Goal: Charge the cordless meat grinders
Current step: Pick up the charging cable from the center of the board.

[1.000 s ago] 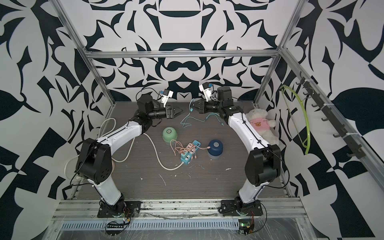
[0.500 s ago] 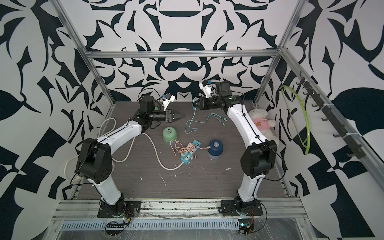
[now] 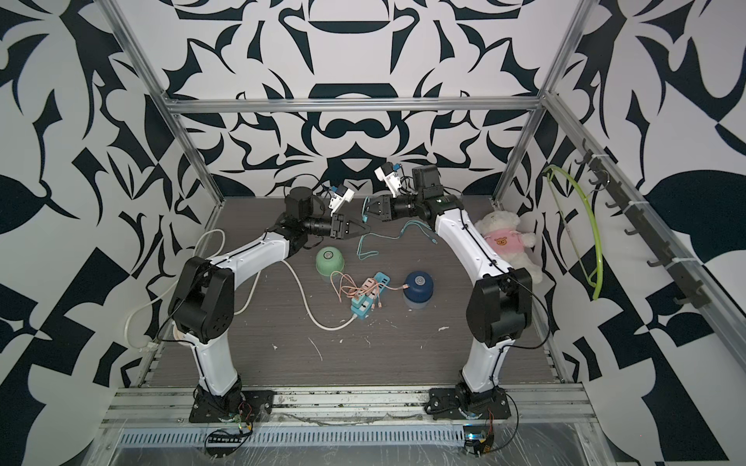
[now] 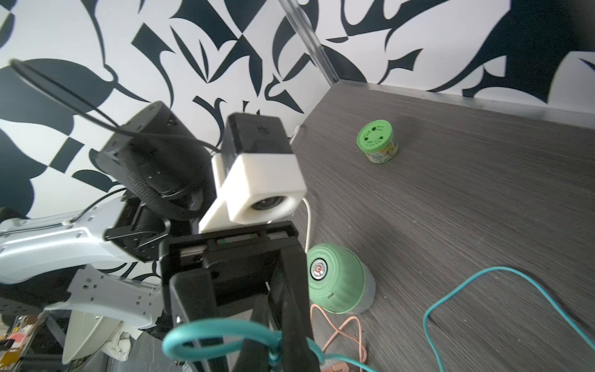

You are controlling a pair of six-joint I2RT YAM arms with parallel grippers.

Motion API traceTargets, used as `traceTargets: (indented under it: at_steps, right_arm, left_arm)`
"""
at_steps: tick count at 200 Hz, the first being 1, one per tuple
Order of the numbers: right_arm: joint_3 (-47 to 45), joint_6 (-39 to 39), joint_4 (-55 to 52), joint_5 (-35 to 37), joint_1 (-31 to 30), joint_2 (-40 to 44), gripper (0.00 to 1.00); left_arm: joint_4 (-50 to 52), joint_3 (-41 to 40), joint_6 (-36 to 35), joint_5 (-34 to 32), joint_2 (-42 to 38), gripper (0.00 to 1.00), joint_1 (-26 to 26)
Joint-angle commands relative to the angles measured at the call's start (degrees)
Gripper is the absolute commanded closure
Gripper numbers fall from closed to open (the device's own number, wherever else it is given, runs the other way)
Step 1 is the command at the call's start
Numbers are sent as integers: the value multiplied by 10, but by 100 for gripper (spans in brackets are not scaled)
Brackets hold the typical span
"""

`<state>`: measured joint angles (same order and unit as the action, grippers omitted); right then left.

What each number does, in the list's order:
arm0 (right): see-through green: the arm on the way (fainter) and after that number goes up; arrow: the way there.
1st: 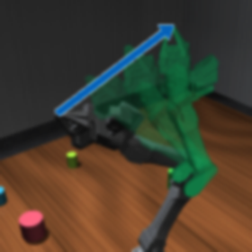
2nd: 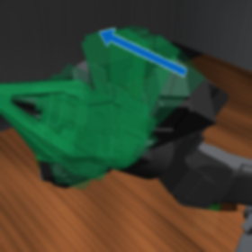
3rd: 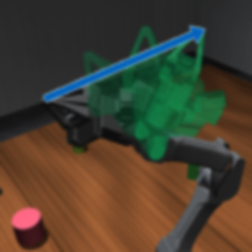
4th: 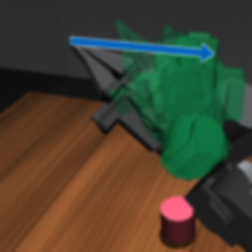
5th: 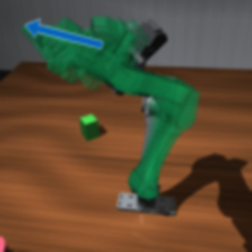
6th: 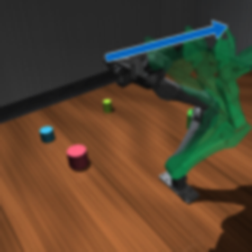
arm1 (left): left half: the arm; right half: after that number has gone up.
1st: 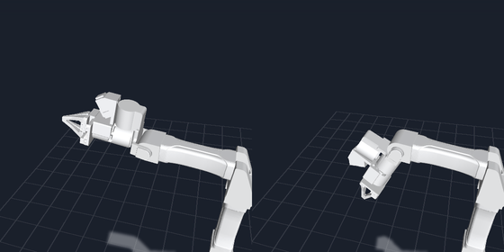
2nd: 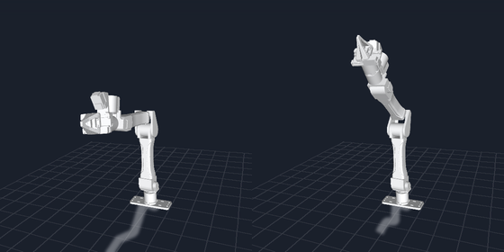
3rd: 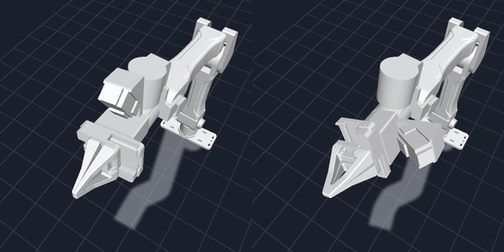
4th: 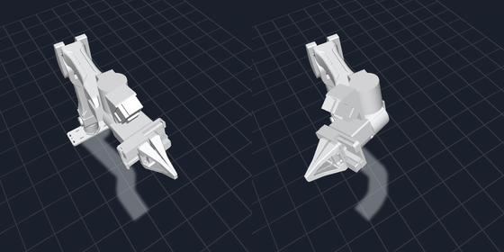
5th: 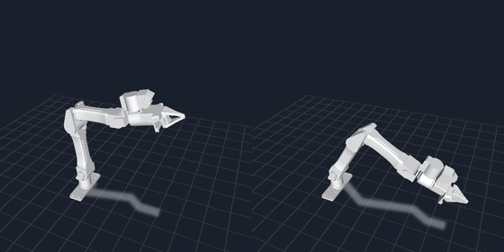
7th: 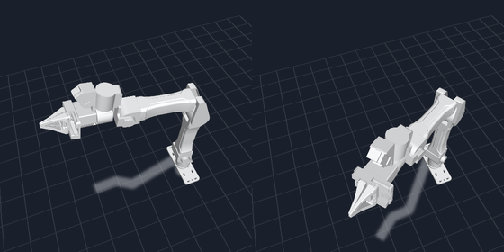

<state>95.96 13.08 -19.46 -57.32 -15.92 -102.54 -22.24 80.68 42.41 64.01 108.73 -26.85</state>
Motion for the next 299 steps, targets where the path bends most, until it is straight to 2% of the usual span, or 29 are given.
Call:
traceTargets:
  at_steps: [1, 12, 40, 64, 75, 97, 123, 151, 168, 191, 226, 275, 286, 299]
  right_arm:
    - [0, 18, 52, -64, -2, 24, 100]
    - [-1, 14, 50, -67, -2, 24, 100]
    - [1, -11, 31, -59, -2, 28, 100]
    - [7, -26, 9, -56, -2, 28, 100]
    - [7, -30, 7, -54, -2, 30, 100]
    - [10, -31, -2, -42, -1, 32, 100]
    - [34, -30, -51, -3, 1, 31, 100]
    - [84, -44, -165, 23, 8, 27, 74]
    - [114, -62, -235, 24, 9, 20, 65]
    - [141, -91, -310, 27, 10, 5, 62]
    - [164, -110, -341, 47, 10, -14, 59]
    - [183, -121, -360, 40, 7, -32, 57]
    - [181, -126, -362, 44, 7, -31, 54]
    - [182, -124, -362, 51, 7, -32, 45]
  left_arm:
    - [-38, 16, 14, 13, 7, 50, 2]
    - [-69, 12, 33, 14, 7, 51, 1]
    - [-185, -3, 110, 19, 13, 64, 7]
    - [-314, -14, 201, 16, 31, 73, 11]
    - [-339, -12, 219, 19, 38, 84, 11]
    - [-350, -10, 223, 20, 43, 100, 11]
    - [-336, -16, 205, 22, 41, 100, 11]
    - [-271, -17, 147, 17, 29, 100, 10]
    - [-222, -15, 105, 19, 19, 100, 8]
    - [-206, -12, 91, 28, 19, 100, 5]
    - [-216, -10, 99, 35, 19, 100, 3]
    - [-216, -12, 101, 43, 13, 100, -1]
    - [-216, -12, 102, 45, 12, 100, -3]
    - [-216, -11, 102, 49, 12, 100, -6]
